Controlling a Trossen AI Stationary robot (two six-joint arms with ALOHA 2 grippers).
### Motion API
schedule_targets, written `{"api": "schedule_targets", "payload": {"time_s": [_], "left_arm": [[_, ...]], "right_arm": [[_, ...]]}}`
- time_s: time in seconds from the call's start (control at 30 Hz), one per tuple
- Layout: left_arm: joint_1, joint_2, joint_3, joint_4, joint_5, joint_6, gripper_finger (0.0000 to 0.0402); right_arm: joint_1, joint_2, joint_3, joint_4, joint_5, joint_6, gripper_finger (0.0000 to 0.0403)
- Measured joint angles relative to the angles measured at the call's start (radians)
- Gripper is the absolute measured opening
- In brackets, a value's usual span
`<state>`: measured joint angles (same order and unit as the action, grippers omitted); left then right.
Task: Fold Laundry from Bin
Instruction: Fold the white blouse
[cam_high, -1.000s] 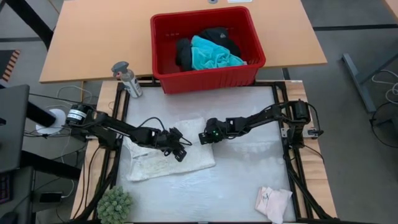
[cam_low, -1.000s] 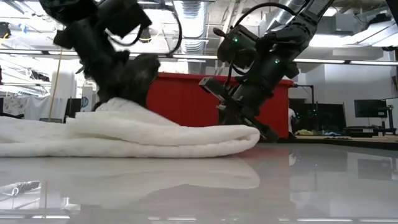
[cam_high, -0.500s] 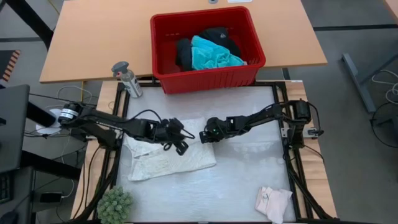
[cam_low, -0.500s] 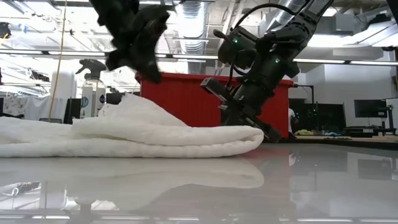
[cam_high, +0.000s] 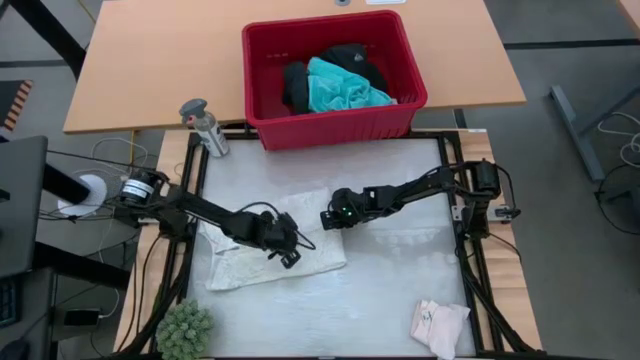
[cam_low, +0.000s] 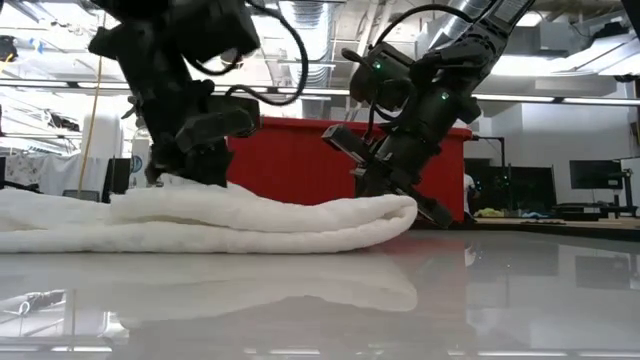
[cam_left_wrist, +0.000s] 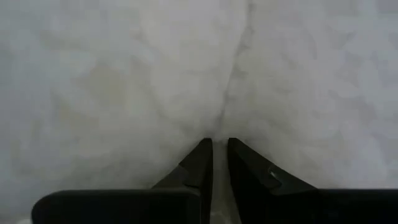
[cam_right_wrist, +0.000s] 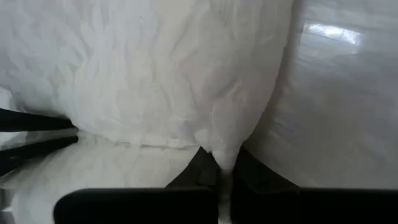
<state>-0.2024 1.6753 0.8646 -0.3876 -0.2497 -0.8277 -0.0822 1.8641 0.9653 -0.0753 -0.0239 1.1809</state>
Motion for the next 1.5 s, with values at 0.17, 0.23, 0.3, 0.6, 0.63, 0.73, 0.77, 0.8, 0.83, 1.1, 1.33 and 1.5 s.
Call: {"api": "schedule_targets", "payload": {"time_s": [0.17, 0.23, 0.3, 0.6, 0.63, 0.73, 0.77, 0.8, 0.83, 1.1, 1.33, 1.5], "left_arm": [[-0.003, -0.060, -0.003, -0.069, -0.007, -0.048, 0.0043], [-0.006, -0.116, -0.005, -0.057, 0.001, -0.062, 0.0043], [-0.006, -0.170, -0.004, -0.041, 0.003, -0.075, 0.0043], [-0.029, -0.473, -0.002, -0.275, -0.104, -0.184, 0.0043], [-0.039, -0.495, -0.002, -0.313, -0.129, -0.197, 0.0043], [-0.072, -0.530, -0.016, -0.324, -0.145, -0.199, 0.0043], [-0.081, -0.531, -0.028, -0.296, -0.128, -0.201, 0.0043], [-0.093, -0.529, -0.046, -0.268, -0.106, -0.209, 0.0043], [-0.105, -0.523, -0.066, -0.239, -0.091, -0.218, 0.0043], [-0.159, -0.413, -0.242, 0.048, -0.182, -0.313, 0.0043], [-0.121, -0.308, -0.276, 0.221, -0.135, -0.275, 0.0043], [-0.116, -0.251, -0.275, 0.316, -0.135, -0.236, 0.0043]], "right_arm": [[-0.005, 0.000, 0.000, -0.007, 0.000, 0.000, 0.0034], [-0.009, 0.000, -0.001, -0.010, -0.001, 0.000, 0.0034], [-0.010, 0.000, -0.001, -0.010, -0.004, 0.000, 0.0034], [-0.011, -0.002, 0.001, -0.049, -0.005, -0.003, 0.0034], [-0.011, -0.003, 0.001, -0.063, -0.006, -0.003, 0.0034], [-0.011, -0.017, 0.002, -0.125, -0.008, -0.003, 0.0034], [-0.011, -0.029, 0.001, -0.154, -0.007, -0.003, 0.0034], [-0.011, -0.046, 0.001, -0.190, -0.003, -0.003, 0.0034], [-0.011, -0.064, -0.001, -0.233, 0.008, -0.006, 0.0034], [-0.041, -0.262, -0.008, -0.603, 0.133, -0.033, 0.0034], [-0.009, -0.409, -0.007, -0.774, 0.165, -0.037, 0.0033], [-0.010, -0.486, -0.006, -0.766, 0.187, 0.001, 0.0033]]}}
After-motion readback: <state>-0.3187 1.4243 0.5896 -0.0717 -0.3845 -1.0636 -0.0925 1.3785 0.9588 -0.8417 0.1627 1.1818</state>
